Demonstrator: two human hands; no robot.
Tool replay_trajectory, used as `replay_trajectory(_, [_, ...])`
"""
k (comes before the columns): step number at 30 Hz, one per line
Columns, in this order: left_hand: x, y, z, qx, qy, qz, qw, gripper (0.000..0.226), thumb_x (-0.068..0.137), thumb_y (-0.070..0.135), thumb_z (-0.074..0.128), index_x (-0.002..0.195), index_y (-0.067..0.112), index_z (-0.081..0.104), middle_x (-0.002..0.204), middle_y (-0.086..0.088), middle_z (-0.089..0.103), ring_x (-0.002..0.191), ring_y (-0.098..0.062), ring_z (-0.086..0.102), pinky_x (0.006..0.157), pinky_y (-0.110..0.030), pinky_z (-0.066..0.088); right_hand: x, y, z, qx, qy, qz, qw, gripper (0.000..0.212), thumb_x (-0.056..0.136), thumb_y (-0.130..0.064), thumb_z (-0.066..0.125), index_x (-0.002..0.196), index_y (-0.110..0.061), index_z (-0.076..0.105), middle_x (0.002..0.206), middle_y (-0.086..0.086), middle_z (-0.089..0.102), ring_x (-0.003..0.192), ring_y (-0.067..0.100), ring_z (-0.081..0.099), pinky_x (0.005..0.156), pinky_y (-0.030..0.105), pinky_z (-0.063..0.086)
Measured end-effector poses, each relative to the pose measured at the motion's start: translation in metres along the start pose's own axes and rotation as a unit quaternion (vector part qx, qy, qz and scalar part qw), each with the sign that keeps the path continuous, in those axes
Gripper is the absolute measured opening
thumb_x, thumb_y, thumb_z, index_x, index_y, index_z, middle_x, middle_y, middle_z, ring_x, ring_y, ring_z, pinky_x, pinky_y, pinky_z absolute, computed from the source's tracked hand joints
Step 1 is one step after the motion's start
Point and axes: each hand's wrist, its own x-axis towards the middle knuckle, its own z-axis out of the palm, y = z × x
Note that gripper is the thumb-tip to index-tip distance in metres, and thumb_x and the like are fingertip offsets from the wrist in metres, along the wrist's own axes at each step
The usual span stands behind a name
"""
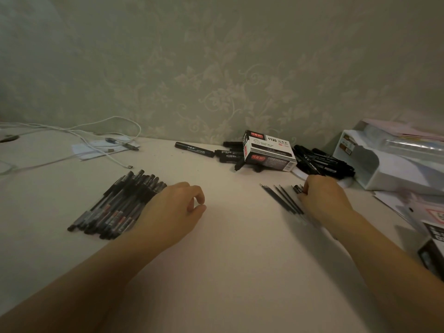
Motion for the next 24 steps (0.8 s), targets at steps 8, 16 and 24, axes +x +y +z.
replay_trajectory(8, [-0.001, 0.002, -0.001, -0.008, 0.002, 0.004, 1.000, 0.008, 0.090, 0.034, 0.059, 0.089, 0.029, 0.065, 0.074, 0.013, 0.051, 0.067, -0.003, 0.050, 0.057, -0.017, 0.036, 0.002, -0.003, 0.000, 0.029, -0.013, -0.006, 0.999, 0.016, 0.096, -0.017, 0.058, 0.103, -0.004, 0.063, 0.093, 0.011, 0.063, 0.080, 0.021, 0.054, 0.067, 0.030, 0.042])
replay_trajectory(16, [0.000, 0.006, -0.001, -0.037, 0.009, 0.010, 0.999, 0.016, 0.091, 0.038, 0.057, 0.087, 0.026, 0.066, 0.073, 0.010, 0.055, 0.066, -0.004, 0.052, 0.060, -0.018, 0.041, -0.017, -0.043, -0.034, 0.480, -0.121, -0.036, 0.868, 0.009, 0.092, -0.017, 0.066, 0.084, -0.018, 0.069, 0.073, -0.005, 0.069, 0.061, 0.007, 0.063, 0.055, 0.019, 0.046])
replay_trajectory(24, [-0.004, 0.029, 0.004, -0.356, -0.064, -0.070, 0.930, 0.028, 0.090, 0.045, 0.054, 0.106, 0.024, 0.062, 0.078, 0.002, 0.068, 0.066, -0.016, 0.068, 0.065, -0.037, 0.059, -0.056, -0.086, 0.026, 0.661, -0.226, -0.002, 0.716, 0.013, 0.094, -0.015, 0.064, 0.103, -0.006, 0.067, 0.087, 0.009, 0.075, 0.075, 0.018, 0.069, 0.069, 0.025, 0.056])
